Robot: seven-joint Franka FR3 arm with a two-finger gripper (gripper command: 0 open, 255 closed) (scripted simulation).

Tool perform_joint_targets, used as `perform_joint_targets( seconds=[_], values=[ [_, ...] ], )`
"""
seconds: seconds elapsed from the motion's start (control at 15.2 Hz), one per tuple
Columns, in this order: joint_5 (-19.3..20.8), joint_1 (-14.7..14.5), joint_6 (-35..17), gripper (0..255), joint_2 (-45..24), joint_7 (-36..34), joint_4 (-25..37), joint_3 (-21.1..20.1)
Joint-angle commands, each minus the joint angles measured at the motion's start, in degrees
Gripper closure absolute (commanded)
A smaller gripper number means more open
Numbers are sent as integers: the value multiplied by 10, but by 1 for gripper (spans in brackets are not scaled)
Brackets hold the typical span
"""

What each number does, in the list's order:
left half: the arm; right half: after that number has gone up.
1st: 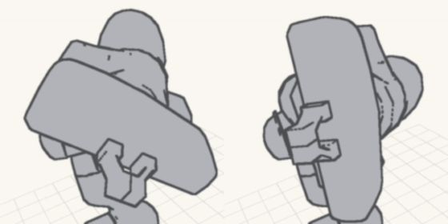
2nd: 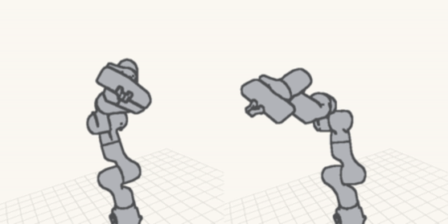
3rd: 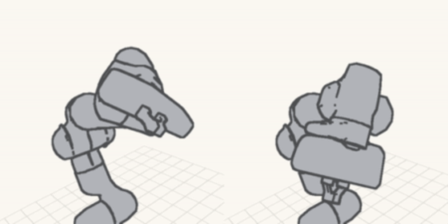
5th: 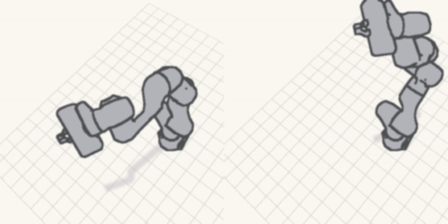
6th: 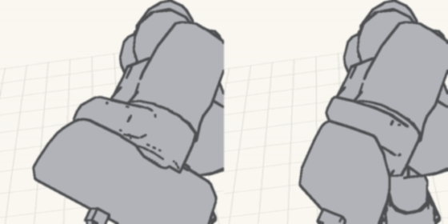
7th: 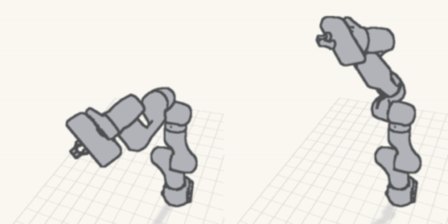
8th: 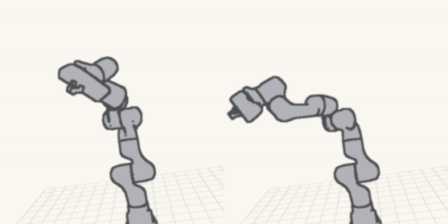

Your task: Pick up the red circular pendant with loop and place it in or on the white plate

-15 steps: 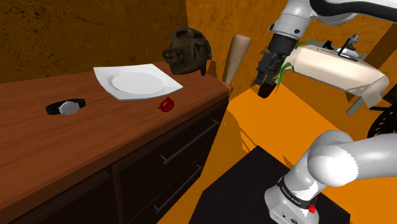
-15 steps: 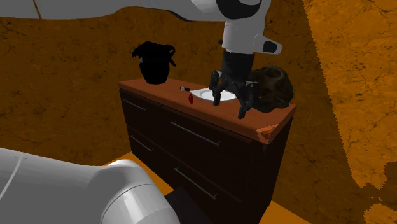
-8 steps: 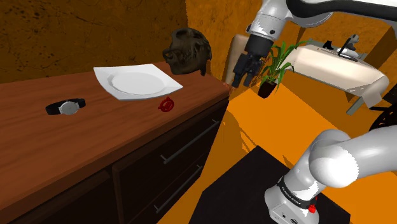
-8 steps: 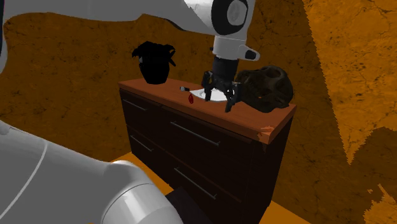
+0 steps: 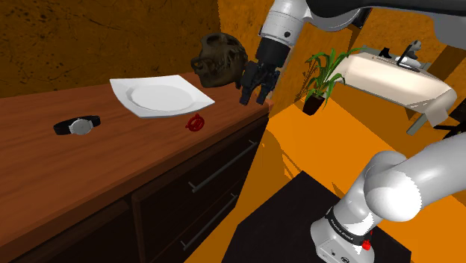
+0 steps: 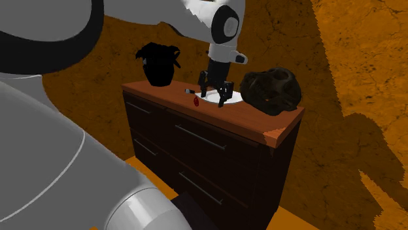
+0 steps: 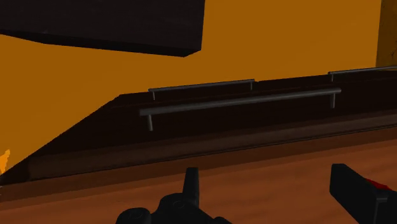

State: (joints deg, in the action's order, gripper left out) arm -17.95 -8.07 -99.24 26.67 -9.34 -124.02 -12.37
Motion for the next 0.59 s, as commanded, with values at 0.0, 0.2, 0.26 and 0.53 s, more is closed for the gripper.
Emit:
perform_joint_targets(
  seconds=[0.0, 0.2, 0.26, 0.53],
  values=[
    [-10, -8, -20, 0, -30, -12, 17, -17],
    [-18, -19, -42, 0, -76, -29, 51, -39],
    [-20, -22, -49, 0, -91, -35, 64, -47],
    [-21, -36, -73, 0, -157, -60, 120, -76]
  ],
)
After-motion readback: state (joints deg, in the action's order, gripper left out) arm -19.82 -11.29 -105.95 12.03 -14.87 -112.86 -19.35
